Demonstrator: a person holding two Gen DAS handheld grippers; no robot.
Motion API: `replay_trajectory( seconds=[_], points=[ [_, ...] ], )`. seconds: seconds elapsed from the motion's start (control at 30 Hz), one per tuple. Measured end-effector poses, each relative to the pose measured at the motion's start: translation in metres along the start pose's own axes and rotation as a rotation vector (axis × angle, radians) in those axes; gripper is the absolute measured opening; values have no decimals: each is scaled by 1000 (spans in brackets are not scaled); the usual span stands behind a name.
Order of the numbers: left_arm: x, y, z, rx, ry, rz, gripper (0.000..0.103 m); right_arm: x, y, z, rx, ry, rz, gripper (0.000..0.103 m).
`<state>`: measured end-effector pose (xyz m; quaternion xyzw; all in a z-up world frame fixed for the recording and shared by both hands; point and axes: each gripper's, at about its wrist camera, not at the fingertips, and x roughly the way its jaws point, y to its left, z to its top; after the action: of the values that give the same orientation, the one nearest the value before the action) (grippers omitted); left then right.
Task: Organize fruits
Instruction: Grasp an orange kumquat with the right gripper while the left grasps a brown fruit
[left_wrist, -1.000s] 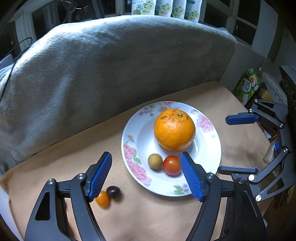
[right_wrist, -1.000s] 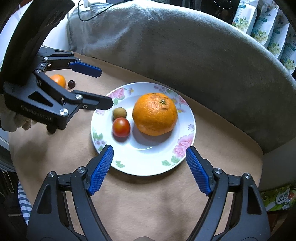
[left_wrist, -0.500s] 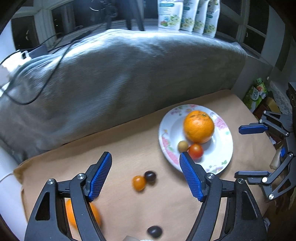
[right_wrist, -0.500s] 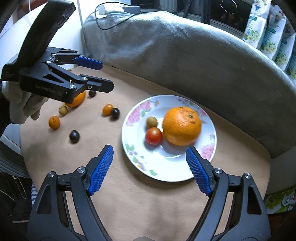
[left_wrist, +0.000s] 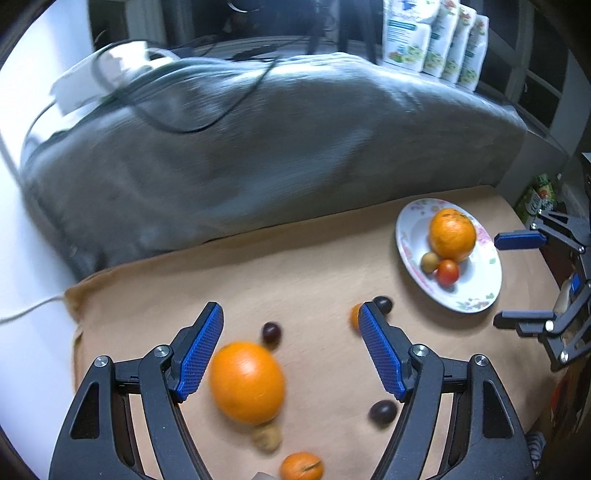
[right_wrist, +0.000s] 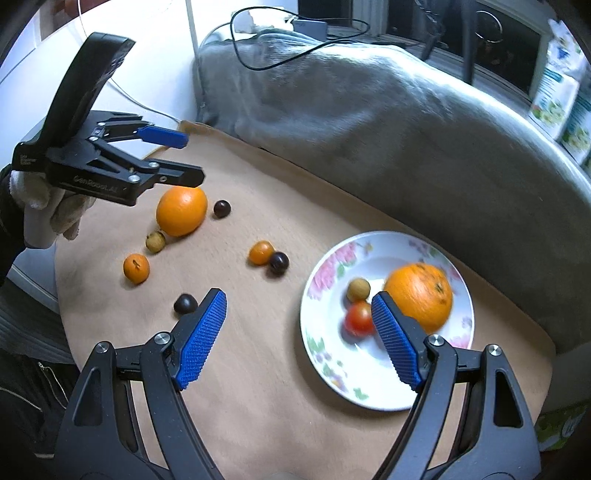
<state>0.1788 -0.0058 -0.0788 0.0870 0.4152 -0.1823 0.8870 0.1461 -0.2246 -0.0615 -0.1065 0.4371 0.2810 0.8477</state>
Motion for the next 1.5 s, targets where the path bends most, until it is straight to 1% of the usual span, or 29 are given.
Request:
replay_trajectory(
  seconds=[0.23, 0.37, 0.43, 0.5, 0.57, 0.63, 0.7, 0.83, 0.9, 0.97, 1.03, 1.2, 1.37, 1.5],
  points=[
    [-10, 27, -24, -59, 4, 28, 76, 25, 9, 22, -63, 28, 30, 83],
    [-16, 37, -39, -91, 18, 43, 75, 37, 19, 29, -116, 53, 44, 83],
    [-17, 40, -48, -102, 28, 48, 70, 45, 25, 32, -160, 71, 47, 83],
    [-19, 43, -57, -118, 39, 46, 69, 52, 32, 34, -207, 95, 51, 74],
    [-21, 45, -66, -129, 48, 39, 66, 58, 36, 34, -241, 111, 53, 72],
    [-21, 46, -75, -140, 63, 33, 61, 64, 41, 35, -275, 128, 54, 69],
    [-21, 45, -83, -149, 77, 20, 58, 71, 45, 35, -306, 146, 54, 64],
    [-17, 44, -96, -168, 106, -9, 53, 87, 53, 34, -359, 187, 61, 57],
    [-14, 43, -99, -179, 117, -22, 51, 94, 56, 35, -378, 200, 59, 54],
    [-10, 45, -102, -196, 131, -36, 49, 100, 59, 37, -395, 212, 63, 53],
    [-5, 48, -103, -214, 144, -46, 47, 105, 61, 39, -406, 219, 63, 53],
    [3, 51, -103, -229, 172, -58, 46, 117, 63, 42, -419, 242, 63, 52],
    [11, 50, -101, -233, 202, -91, 43, 127, 64, 44, -420, 260, 72, 52],
    [19, 49, -102, -226, 228, -104, 43, 137, 67, 48, -422, 271, 73, 52]
  ],
)
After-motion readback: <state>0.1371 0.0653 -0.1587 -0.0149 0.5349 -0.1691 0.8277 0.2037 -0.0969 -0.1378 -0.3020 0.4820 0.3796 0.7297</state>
